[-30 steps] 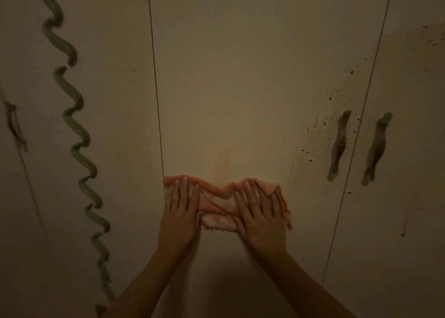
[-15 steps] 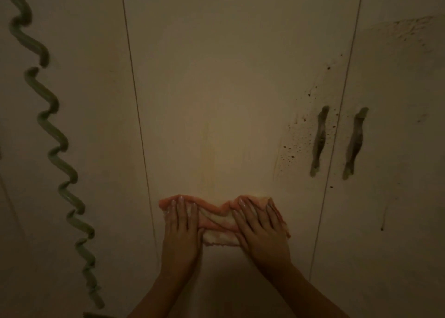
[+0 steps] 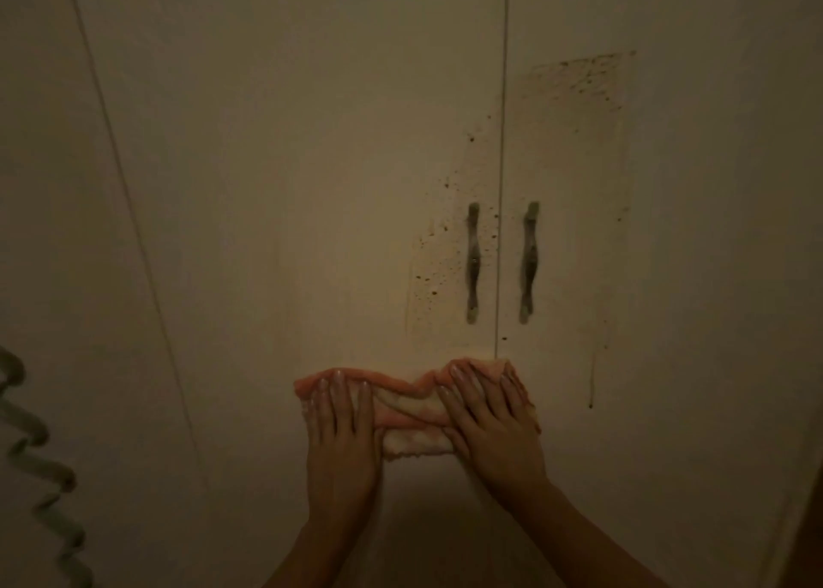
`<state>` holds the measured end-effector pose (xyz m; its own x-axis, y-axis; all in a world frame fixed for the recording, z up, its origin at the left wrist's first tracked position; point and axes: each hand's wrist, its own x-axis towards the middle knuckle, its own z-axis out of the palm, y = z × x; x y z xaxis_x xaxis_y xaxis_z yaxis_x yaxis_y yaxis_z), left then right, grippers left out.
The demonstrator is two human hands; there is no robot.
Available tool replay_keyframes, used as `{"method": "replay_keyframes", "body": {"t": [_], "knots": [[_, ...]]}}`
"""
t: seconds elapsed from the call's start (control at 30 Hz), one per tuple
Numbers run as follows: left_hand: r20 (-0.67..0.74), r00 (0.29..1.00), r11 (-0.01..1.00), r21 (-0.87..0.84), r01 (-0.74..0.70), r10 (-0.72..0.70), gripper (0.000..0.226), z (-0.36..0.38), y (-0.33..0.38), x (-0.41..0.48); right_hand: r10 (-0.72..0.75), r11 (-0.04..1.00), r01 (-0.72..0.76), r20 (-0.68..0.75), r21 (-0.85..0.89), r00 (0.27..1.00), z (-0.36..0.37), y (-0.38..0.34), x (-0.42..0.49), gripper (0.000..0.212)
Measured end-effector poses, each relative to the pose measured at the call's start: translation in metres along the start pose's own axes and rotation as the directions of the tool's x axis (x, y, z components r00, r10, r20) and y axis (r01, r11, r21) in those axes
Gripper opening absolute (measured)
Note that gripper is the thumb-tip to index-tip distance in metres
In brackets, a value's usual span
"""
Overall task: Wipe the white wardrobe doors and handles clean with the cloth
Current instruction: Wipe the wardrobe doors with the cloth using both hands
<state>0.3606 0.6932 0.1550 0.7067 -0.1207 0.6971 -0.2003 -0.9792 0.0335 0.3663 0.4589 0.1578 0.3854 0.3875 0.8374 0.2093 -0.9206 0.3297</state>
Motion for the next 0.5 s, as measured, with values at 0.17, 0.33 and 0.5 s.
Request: {"method": "replay_keyframes", "body": {"t": [0.17, 0.33, 0.5], "knots": [[0.03, 0.999, 0.999, -0.018, -0.028, 0.029, 0.063, 0.002, 0.041, 0.006, 0.045, 0.999, -0.044, 0.018, -0.029, 0.999, -0.005, 0.036, -0.02, 0.054], [0.068, 0.996, 0.998, -0.033, -0.056, 0.059, 0.063, 0.007, 0.087, 0.01, 0.085, 0.996, -0.084, 0.039, -0.038, 0.996, -0.011, 0.077, -0.045, 0.053], [0.026, 0.995, 0.993, -0.071, -0.096, 0.098, 0.066, 0.011, 0.136, 0.013, 0.118, 0.992, -0.115, 0.037, -0.059, 0.992, -0.023, 0.119, -0.068, 0.052]]}}
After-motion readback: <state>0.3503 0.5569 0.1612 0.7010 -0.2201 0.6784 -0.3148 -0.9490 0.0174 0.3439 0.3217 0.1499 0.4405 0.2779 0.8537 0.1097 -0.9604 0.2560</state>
